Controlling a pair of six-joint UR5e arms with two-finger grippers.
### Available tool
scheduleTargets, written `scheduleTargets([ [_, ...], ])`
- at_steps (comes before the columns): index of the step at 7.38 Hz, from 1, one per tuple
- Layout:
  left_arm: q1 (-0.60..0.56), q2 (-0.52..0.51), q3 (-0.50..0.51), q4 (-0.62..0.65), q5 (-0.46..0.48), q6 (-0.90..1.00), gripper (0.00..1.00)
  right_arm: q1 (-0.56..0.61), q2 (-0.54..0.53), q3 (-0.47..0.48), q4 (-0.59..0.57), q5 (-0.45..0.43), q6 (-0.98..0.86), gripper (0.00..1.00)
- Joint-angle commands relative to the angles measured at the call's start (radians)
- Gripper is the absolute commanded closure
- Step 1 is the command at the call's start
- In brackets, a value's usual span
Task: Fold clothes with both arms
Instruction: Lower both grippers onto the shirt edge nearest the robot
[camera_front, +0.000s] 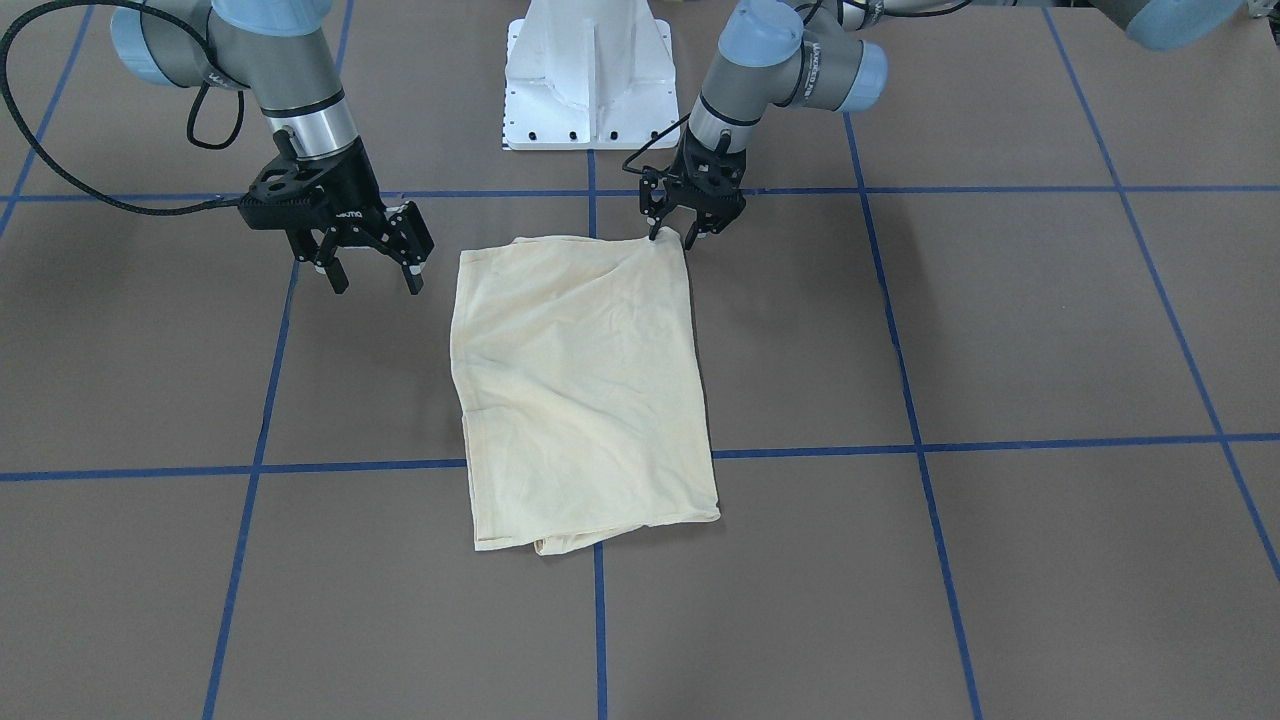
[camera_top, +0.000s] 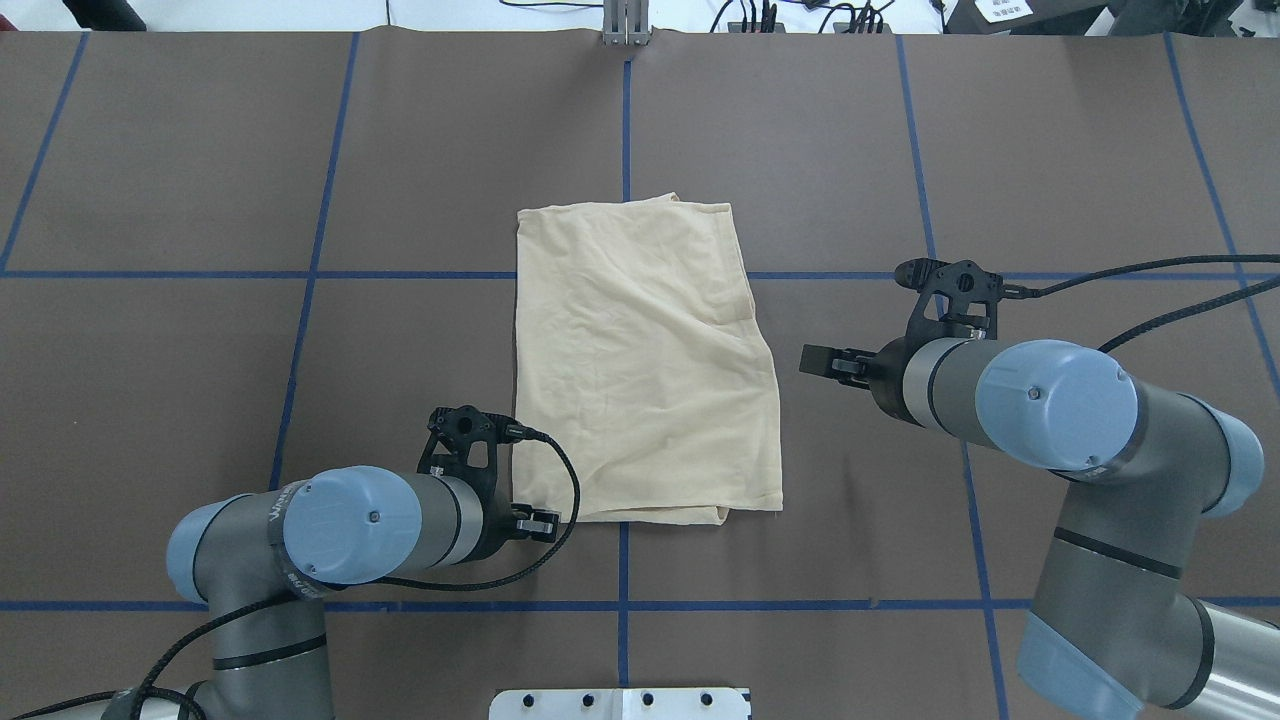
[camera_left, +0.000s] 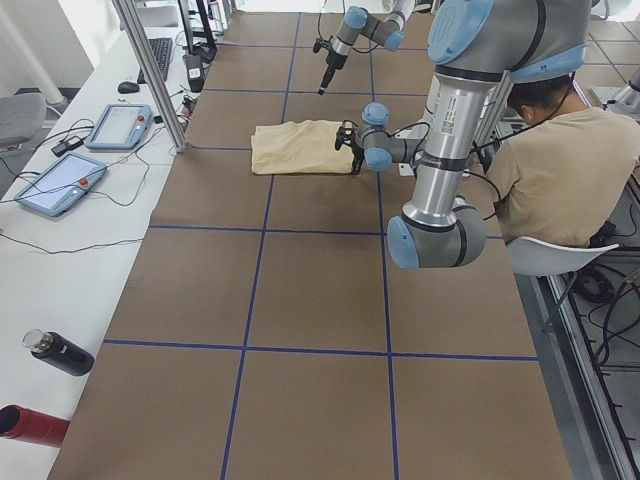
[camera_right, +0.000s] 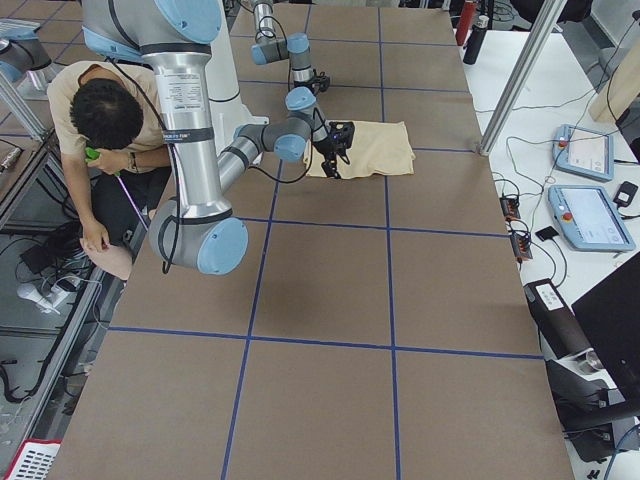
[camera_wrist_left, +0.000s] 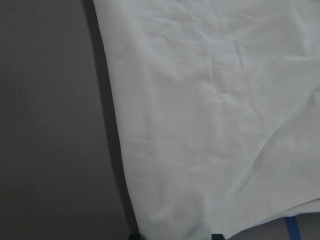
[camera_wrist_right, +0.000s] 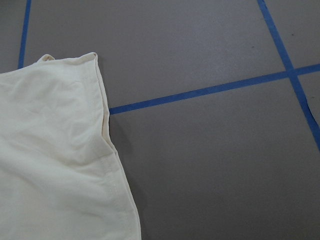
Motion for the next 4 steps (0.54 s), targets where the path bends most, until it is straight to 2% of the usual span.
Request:
scheduleTargets([
  [1, 0.001, -0.01, 0.009, 0.001, 0.0, 0.001, 0.43, 0.0, 0.0, 0.0, 0.0, 0.0, 0.0, 0.0],
  [2, 0.001, -0.014, 0.017, 0.001, 0.0, 0.0, 0.49, 0.0, 0.002, 0.0, 0.001, 0.0, 0.0, 0.0],
  [3, 0.0, -0.016, 0.018, 0.001, 0.0, -0.005, 0.65, -0.002, 0.003, -0.002, 0.0, 0.0, 0.0, 0.0],
  [4, 0.0, -0.016, 0.018, 0.001, 0.003, -0.008, 0.97, -0.002, 0.003, -0.003, 0.0, 0.0, 0.0, 0.0],
])
